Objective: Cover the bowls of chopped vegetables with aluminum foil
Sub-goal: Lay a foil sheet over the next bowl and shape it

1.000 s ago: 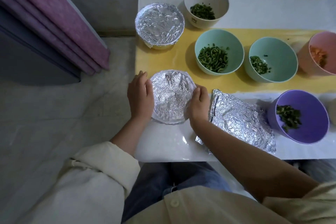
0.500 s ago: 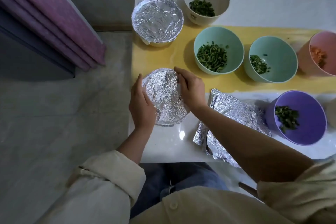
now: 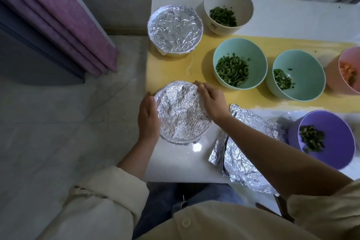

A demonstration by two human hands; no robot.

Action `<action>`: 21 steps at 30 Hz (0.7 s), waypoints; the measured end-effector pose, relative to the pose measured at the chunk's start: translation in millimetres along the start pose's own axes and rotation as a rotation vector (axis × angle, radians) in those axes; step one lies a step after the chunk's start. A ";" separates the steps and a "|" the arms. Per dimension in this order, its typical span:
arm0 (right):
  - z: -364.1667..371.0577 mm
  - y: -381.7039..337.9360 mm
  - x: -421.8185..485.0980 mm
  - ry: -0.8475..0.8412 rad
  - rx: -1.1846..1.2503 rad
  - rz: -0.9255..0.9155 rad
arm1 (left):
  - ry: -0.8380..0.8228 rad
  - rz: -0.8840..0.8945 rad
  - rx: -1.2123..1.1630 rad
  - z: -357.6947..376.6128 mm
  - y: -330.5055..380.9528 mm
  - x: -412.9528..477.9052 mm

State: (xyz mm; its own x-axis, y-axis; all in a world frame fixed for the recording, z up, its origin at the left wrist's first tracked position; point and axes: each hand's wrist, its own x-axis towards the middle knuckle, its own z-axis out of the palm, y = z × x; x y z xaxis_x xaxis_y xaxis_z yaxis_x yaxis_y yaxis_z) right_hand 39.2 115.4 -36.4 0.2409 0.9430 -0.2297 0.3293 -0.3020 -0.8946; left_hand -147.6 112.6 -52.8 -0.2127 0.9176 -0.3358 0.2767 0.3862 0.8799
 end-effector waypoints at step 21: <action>0.4 -24.1 28.6 -0.090 -0.150 -0.099 | -0.057 0.418 0.401 1.6 13.3 31.9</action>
State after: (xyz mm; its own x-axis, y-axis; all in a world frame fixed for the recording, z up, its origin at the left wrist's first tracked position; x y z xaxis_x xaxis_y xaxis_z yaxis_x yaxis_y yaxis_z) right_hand 37.7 149.7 -21.6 0.1197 0.9758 -0.1829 0.4811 -0.2181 -0.8491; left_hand -149.2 147.2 -52.3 0.0390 0.9991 -0.0143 0.6619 -0.0151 0.7494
